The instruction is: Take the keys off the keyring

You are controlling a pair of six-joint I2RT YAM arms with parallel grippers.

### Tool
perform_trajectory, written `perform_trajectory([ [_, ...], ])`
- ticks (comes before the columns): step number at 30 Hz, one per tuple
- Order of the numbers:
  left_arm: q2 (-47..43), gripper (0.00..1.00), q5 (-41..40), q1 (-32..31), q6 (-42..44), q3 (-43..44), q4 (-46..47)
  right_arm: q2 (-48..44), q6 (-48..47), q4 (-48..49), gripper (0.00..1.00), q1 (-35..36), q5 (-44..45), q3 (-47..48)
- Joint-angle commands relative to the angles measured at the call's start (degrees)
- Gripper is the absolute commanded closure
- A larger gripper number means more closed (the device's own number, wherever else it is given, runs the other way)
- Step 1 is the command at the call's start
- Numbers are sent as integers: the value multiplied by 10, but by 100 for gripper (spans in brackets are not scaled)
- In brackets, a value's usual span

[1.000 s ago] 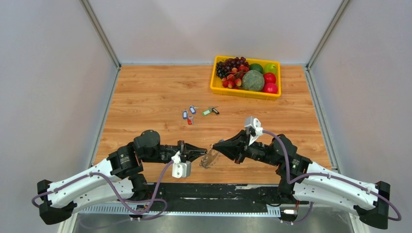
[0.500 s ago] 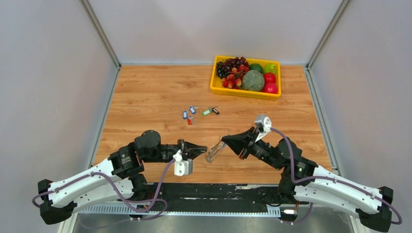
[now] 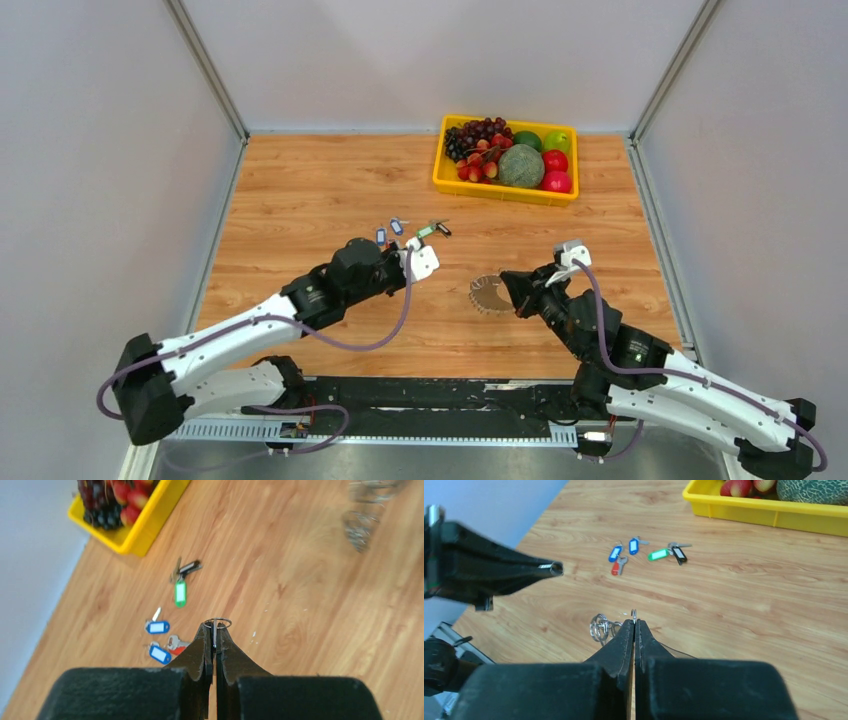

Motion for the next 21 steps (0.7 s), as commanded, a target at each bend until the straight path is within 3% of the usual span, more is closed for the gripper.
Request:
perform_trajectory([
  [1, 111, 100, -37, 57, -91, 93, -31, 11, 10, -26, 100, 0, 24, 42],
  [9, 311, 100, -23, 157, -169, 258, -113, 0, -3, -29, 100, 0, 11, 46],
  [11, 344, 86, 1, 180, -188, 282, -113, -5, -7, -29, 100, 0, 12, 47],
  [12, 353, 57, 15, 194, -207, 294, -111, -7, -8, -30, 100, 0, 12, 48],
  [13, 368, 39, 15, 200, -218, 299, -108, -10, -9, -31, 100, 0, 13, 48],
  [14, 376, 12, 9, 209, -235, 306, -108, -11, -9, -32, 100, 0, 13, 49],
  [16, 372, 2, -3, 216, -242, 306, -104, -11, -8, -35, 100, 0, 16, 49],
  [21, 311, 0, -21, 218, -255, 284, -83, 19, 15, -41, 100, -1, 33, 52],
])
